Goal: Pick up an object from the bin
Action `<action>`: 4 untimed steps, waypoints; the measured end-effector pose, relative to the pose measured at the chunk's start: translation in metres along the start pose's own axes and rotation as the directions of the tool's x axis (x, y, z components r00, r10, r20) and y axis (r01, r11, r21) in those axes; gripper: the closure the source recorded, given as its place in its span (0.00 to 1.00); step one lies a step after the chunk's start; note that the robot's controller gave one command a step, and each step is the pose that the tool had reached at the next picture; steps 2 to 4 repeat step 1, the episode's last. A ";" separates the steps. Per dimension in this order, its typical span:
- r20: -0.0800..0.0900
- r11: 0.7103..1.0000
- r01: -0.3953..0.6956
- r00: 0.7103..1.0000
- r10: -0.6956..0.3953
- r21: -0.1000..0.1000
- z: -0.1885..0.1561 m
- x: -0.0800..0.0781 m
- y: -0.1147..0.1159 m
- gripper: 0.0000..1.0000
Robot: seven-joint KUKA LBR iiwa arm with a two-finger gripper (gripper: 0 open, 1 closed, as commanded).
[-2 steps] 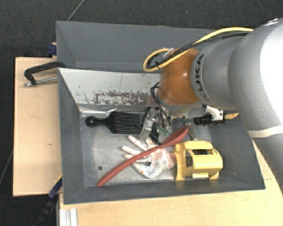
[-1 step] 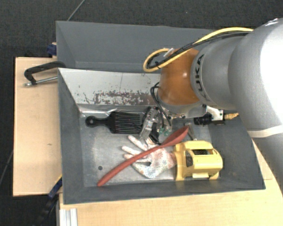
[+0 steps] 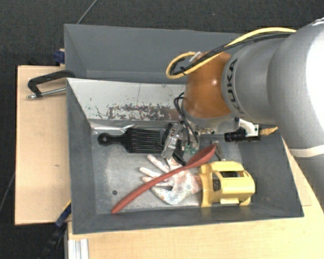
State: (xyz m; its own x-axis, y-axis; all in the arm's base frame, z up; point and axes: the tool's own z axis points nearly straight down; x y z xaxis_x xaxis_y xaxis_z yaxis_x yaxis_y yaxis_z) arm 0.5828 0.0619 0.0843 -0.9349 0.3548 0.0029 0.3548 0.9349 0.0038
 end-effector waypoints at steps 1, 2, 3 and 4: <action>0.009 1.000 0.001 1.000 -0.001 -0.005 -0.026 -0.002 0.002 1.00; 0.009 1.000 0.001 1.000 -0.001 -0.005 -0.026 -0.002 0.002 1.00; 0.009 1.000 0.001 1.000 -0.001 -0.005 -0.026 -0.002 0.002 1.00; 0.009 1.000 0.001 1.000 -0.001 -0.005 -0.026 -0.002 0.002 1.00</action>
Offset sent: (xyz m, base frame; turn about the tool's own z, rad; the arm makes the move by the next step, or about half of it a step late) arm -0.0001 -0.0001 0.0421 0.0000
